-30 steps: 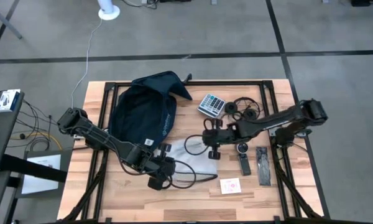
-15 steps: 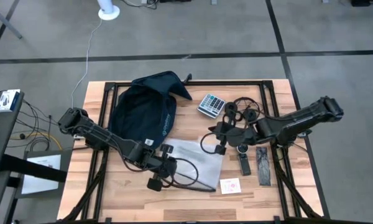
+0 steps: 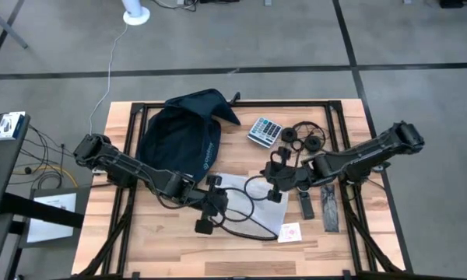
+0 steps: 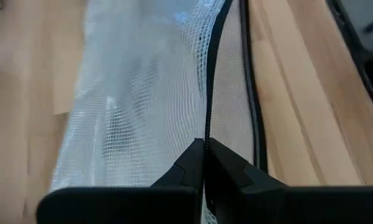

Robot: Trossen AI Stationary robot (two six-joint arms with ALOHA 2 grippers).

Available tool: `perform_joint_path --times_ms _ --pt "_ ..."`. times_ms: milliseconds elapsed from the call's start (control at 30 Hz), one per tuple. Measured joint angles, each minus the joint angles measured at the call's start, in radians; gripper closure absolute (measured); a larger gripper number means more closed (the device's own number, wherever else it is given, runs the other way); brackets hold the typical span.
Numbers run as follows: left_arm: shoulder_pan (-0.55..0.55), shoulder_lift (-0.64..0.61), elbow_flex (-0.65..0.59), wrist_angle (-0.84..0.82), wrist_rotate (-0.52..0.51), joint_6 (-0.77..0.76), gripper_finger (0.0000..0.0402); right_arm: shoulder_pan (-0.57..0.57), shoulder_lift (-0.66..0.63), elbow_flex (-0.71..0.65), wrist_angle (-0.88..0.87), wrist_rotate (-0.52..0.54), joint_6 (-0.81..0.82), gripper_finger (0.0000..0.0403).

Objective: Unpack backpack
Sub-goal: Remove the black pen from the white zip bag

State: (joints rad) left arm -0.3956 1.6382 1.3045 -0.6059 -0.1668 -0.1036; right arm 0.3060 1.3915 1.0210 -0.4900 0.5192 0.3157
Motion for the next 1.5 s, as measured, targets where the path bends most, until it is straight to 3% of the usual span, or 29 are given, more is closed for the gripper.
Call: perform_joint_path --times_ms 167,333,633,833,933,1067,1233,1500 --pt "-0.001 0.0 0.0 -0.003 0.05 -0.01 0.0402 0.031 0.005 -0.017 0.001 -0.05 0.068 0.0403" --pt "0.012 0.0 0.0 -0.004 -0.135 -0.077 0.0402 0.068 0.005 -0.03 -0.007 -0.052 0.126 0.0403" --pt "0.069 0.0 0.0 0.013 -0.149 -0.239 0.0402 0.193 0.001 -0.03 0.071 -0.043 0.245 0.0403" --pt "0.108 0.0 0.0 0.051 -0.119 -0.2 0.0402 0.326 0.041 -0.028 0.338 -0.022 0.373 0.0403" --pt "0.127 0.0 0.0 0.073 -0.106 -0.111 0.0402 0.387 0.135 -0.029 0.537 0.062 0.376 0.0403" --pt "0.153 0.0 0.0 0.108 0.003 -0.026 0.0402 0.391 0.318 -0.001 0.708 0.083 0.471 0.0403" --pt "0.154 0.001 0.0 0.074 0.035 0.036 0.0402 0.359 0.472 0.086 0.575 0.086 0.65 0.0403" --pt "0.114 0.001 -0.001 0.013 0.036 0.032 0.0402 0.326 0.474 0.122 0.066 0.104 0.987 0.0403"
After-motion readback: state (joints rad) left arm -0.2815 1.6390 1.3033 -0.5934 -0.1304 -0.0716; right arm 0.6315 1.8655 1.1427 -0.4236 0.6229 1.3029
